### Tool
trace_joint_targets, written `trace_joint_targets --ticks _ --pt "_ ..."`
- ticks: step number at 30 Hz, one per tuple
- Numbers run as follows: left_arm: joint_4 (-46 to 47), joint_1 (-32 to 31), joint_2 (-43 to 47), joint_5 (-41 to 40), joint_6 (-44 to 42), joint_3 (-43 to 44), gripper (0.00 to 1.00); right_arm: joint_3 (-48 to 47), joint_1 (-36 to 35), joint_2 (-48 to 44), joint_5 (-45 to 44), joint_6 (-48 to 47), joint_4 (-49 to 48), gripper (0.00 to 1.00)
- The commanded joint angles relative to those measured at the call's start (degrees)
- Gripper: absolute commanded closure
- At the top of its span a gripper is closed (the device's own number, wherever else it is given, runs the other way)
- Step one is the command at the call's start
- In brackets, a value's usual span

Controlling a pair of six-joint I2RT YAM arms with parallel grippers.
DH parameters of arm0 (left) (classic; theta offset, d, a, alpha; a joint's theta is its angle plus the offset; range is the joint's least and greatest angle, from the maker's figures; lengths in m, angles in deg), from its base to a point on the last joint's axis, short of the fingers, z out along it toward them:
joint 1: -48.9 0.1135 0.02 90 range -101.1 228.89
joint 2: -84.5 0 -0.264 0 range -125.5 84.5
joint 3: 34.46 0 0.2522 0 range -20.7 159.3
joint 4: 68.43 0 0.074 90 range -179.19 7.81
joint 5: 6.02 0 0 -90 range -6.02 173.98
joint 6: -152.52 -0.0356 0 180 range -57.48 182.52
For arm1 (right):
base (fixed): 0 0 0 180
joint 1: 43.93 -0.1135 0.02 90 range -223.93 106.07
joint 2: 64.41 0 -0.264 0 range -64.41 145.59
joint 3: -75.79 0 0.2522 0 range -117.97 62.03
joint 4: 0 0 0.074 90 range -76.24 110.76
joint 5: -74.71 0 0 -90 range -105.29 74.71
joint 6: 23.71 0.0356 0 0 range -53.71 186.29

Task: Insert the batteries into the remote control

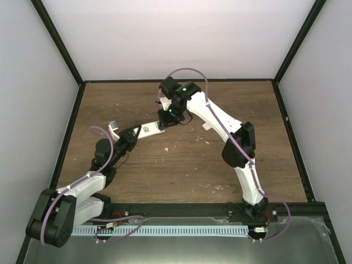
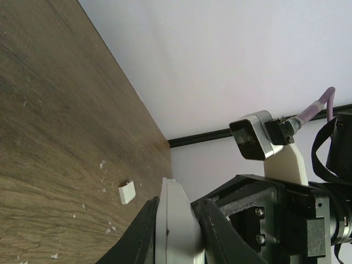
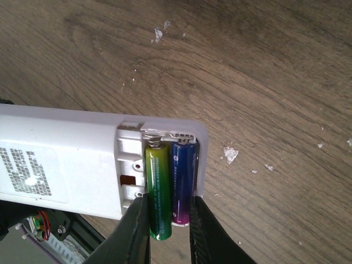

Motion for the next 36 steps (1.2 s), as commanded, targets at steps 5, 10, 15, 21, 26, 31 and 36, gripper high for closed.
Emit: trace_joint_targets --ticks 5,10,15,21,26,31,36 --pt "3.2 -0.3 1.3 0.5 1.1 2.1 1.00 -1.1 1.1 -5.0 -2.8 -0.3 -4.7 0.82" --pt "1.5 -0.3 2.3 0.0 0.9 2.4 1.00 4.5 1.7 -11.7 -0.8 0.1 -13.6 0.67" --pt "1.3 -0.3 2.2 0.0 2.1 3.2 1.00 12.1 3.6 -18.0 -1.6 -1.2 -20.1 0.51" --pt "-4.1 0.2 1.3 4.3 5.0 7.8 1.00 25.9 8.9 -26.3 3.5 -4.4 -29.5 0.32" --pt "-6.8 1.8 1.1 9.0 8.3 11.1 1.00 35.4 13.5 -30.3 12.2 -3.4 -36.0 0.25" --pt "-8.2 2.4 1.4 12.8 11.9 11.9 1.00 40.6 15.6 -32.1 18.1 -1.6 -40.2 0.24" --pt "-7.1 2.6 1.0 15.4 16.4 11.6 1.00 42.4 16.0 -32.7 25.9 1.1 -43.9 0.24"
